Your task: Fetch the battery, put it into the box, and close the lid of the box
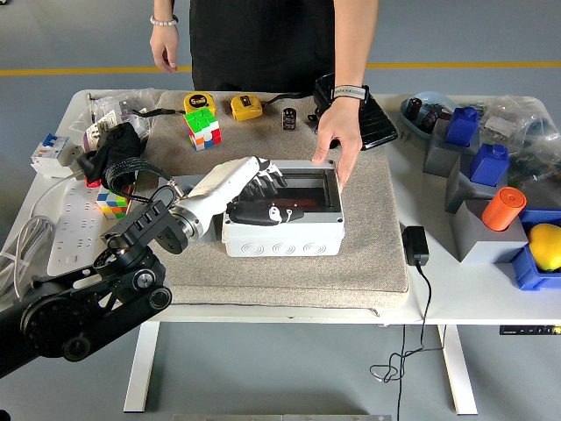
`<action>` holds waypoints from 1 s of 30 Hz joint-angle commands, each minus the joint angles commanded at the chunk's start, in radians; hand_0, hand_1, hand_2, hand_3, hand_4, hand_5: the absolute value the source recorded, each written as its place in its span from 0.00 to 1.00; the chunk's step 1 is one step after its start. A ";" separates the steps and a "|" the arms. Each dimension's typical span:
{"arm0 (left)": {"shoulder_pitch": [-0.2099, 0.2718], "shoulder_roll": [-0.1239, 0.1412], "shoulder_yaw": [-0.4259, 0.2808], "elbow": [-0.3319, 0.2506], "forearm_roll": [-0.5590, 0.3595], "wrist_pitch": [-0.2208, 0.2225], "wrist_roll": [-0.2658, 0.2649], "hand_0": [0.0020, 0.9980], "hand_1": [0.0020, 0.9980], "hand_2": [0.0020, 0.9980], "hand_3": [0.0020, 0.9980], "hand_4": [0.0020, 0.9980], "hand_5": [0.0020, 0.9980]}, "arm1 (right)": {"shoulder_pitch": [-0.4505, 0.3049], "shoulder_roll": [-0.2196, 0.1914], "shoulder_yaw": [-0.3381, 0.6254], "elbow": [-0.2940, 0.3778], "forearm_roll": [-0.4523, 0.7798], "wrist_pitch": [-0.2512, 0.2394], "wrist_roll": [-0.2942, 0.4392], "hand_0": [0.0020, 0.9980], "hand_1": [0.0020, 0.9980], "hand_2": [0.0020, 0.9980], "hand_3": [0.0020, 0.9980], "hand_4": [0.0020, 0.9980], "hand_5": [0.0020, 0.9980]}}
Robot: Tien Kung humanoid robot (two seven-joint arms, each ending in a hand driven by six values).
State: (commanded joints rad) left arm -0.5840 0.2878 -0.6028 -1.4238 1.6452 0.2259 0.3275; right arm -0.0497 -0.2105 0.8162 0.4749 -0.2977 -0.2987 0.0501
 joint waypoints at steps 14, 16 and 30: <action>0.165 -0.026 -0.272 0.012 -0.376 0.201 -0.384 0.40 0.58 0.60 0.60 1.00 0.57 | -0.002 0.001 -0.012 -0.004 0.005 0.000 0.001 0.60 0.63 0.64 0.56 0.96 0.51; 0.181 -0.028 -0.328 0.023 -0.461 0.198 -0.438 0.54 0.62 0.62 0.61 1.00 0.57 | -0.002 0.001 -0.013 -0.005 0.005 0.000 0.001 0.60 0.62 0.64 0.56 0.96 0.51; 0.265 -0.018 -0.541 0.116 -0.862 0.113 -0.482 0.53 0.60 0.61 0.60 1.00 0.57 | 0.005 0.010 -0.008 -0.016 0.014 0.011 -0.009 0.60 0.62 0.64 0.56 0.96 0.51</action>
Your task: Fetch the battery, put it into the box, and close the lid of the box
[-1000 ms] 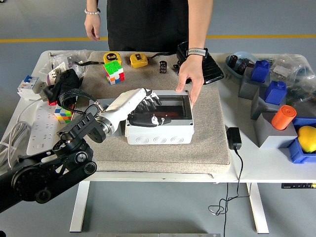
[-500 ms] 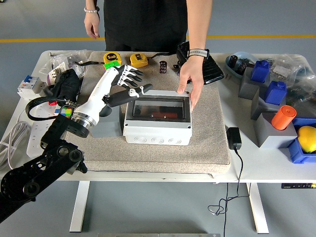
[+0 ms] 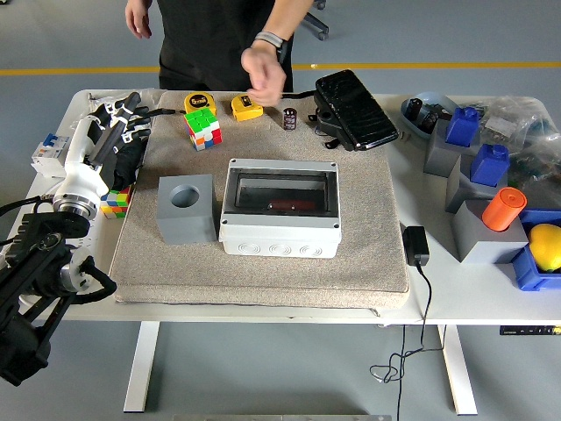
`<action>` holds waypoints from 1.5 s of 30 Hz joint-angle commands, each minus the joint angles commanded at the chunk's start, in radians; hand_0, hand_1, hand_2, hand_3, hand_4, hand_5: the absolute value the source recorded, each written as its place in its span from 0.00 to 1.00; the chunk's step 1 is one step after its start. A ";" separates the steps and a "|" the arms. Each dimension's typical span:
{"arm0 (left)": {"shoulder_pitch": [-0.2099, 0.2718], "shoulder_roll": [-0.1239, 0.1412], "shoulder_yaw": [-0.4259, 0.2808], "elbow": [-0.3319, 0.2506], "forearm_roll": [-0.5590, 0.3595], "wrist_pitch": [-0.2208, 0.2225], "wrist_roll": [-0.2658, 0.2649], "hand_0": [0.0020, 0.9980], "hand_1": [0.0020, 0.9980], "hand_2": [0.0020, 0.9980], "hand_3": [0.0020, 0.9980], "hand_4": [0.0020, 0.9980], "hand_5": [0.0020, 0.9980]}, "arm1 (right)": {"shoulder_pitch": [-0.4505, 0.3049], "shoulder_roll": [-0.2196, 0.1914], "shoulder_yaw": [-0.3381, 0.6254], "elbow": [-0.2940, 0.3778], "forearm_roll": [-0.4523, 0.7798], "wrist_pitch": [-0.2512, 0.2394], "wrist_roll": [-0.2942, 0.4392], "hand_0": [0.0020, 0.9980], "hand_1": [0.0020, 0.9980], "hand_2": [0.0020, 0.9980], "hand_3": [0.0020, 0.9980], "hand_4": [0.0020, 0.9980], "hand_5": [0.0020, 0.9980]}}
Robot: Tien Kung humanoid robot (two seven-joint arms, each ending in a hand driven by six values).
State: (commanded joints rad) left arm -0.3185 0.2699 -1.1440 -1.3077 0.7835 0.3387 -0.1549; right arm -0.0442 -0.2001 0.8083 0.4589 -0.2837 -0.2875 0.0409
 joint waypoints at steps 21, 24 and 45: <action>0.015 0.008 -0.072 -0.011 0.017 -0.010 0.009 0.52 0.59 0.60 0.60 0.99 0.54 | 0.010 0.002 0.002 -0.003 -0.001 0.004 -0.008 0.60 0.63 0.64 0.56 0.96 0.51; 0.017 0.010 -0.084 -0.013 0.017 -0.011 0.010 0.52 0.58 0.60 0.60 0.98 0.54 | 0.012 0.000 0.000 -0.002 -0.001 0.004 -0.009 0.61 0.63 0.64 0.56 0.96 0.51; 0.024 0.019 -0.110 -0.021 0.012 -0.012 0.020 0.50 0.57 0.60 0.60 0.97 0.53 | 0.024 -0.007 -0.035 -0.005 0.000 0.038 -0.057 0.60 0.63 0.65 0.57 0.96 0.51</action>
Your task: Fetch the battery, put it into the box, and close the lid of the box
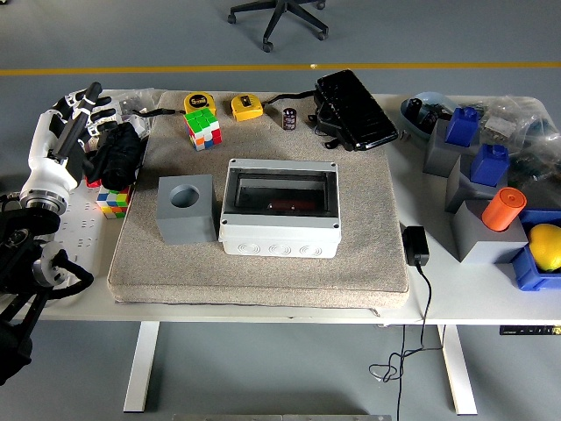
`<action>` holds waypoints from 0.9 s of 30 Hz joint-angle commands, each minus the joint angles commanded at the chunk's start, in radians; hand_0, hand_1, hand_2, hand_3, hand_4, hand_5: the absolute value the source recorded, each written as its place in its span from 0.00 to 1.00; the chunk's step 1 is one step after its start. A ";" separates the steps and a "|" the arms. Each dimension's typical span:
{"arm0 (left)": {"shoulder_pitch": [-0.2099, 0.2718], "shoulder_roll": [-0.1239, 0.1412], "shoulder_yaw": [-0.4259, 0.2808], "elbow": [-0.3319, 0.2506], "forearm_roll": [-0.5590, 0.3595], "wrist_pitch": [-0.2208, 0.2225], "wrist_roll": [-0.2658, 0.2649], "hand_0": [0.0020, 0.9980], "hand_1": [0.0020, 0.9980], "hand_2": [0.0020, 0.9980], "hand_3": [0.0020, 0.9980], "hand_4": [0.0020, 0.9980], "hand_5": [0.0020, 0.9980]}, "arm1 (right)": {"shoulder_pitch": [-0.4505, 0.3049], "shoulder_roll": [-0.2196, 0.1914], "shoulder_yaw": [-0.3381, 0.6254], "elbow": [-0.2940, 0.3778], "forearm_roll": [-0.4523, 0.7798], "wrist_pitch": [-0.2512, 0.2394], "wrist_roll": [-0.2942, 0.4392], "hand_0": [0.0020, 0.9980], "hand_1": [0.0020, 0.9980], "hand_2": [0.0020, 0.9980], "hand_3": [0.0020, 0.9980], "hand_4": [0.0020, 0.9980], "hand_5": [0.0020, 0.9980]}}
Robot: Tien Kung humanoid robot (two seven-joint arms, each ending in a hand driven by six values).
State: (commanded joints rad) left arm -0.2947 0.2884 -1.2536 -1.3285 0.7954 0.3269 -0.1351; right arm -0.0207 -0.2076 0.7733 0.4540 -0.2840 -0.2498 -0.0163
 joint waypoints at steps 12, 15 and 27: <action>0.004 0.001 -0.002 -0.004 0.001 0.001 0.005 0.48 0.56 0.60 0.60 0.97 0.53 | -0.003 0.000 -0.001 0.002 0.001 0.004 -0.003 0.60 0.63 0.65 0.57 0.96 0.52; 0.006 0.000 -0.003 -0.003 0.000 0.002 0.006 0.48 0.56 0.60 0.60 0.97 0.53 | -0.005 0.002 0.003 0.001 0.001 0.008 -0.002 0.61 0.63 0.65 0.57 0.97 0.52; 0.004 -0.004 -0.005 -0.003 -0.001 0.001 0.010 0.47 0.55 0.60 0.60 0.98 0.54 | -0.011 0.013 0.003 -0.005 0.004 0.014 -0.005 0.61 0.63 0.65 0.57 0.98 0.53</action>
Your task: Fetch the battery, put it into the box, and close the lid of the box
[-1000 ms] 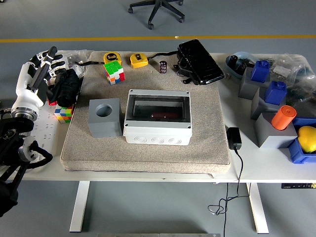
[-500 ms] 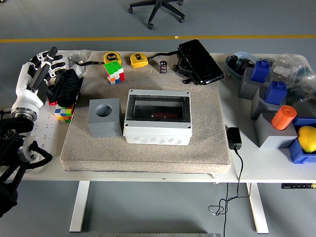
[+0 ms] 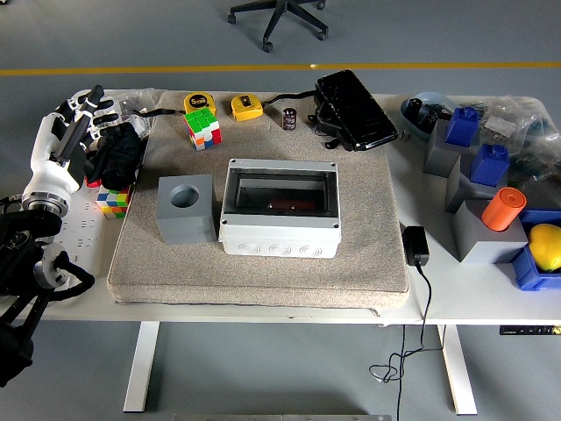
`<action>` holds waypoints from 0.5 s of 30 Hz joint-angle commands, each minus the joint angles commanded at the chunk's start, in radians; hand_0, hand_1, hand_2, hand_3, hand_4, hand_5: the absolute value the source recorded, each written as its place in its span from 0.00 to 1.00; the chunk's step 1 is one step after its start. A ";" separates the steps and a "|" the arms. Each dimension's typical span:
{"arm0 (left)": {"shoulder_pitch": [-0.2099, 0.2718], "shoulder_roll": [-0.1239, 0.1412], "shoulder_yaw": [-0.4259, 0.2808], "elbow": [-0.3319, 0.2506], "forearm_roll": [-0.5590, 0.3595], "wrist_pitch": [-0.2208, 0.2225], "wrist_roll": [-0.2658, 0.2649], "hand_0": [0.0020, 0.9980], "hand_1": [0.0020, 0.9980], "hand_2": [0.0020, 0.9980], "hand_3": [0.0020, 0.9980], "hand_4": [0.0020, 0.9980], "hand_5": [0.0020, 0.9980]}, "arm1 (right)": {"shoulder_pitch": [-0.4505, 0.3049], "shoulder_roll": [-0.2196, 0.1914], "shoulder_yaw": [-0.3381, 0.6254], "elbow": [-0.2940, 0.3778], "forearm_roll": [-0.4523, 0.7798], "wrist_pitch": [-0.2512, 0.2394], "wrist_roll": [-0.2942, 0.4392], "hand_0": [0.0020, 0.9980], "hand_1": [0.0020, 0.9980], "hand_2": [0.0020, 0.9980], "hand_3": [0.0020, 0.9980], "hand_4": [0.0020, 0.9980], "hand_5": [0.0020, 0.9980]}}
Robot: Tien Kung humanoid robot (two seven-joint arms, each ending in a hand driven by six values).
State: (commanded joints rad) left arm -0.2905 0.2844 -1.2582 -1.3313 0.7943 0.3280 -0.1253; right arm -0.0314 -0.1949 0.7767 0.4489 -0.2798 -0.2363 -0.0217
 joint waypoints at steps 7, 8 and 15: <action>-0.005 -0.002 0.000 0.000 -0.002 0.000 0.001 0.46 0.55 0.60 0.60 0.98 0.54 | 0.002 -0.002 0.007 0.002 -0.002 -0.002 0.000 0.61 0.63 0.65 0.57 0.98 0.53; -0.006 -0.002 0.001 0.000 -0.002 0.000 0.002 0.46 0.55 0.60 0.60 0.98 0.54 | 0.002 -0.001 0.008 0.002 -0.002 -0.002 0.000 0.61 0.63 0.65 0.57 0.98 0.53; -0.007 -0.002 0.000 0.001 -0.003 -0.001 0.003 0.46 0.55 0.60 0.60 0.98 0.54 | -0.002 0.001 0.008 0.001 -0.003 0.000 -0.002 0.61 0.63 0.65 0.57 0.98 0.53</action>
State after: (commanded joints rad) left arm -0.2973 0.2821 -1.2580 -1.3301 0.7912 0.3273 -0.1220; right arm -0.0336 -0.1940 0.7851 0.4495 -0.2832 -0.2363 -0.0237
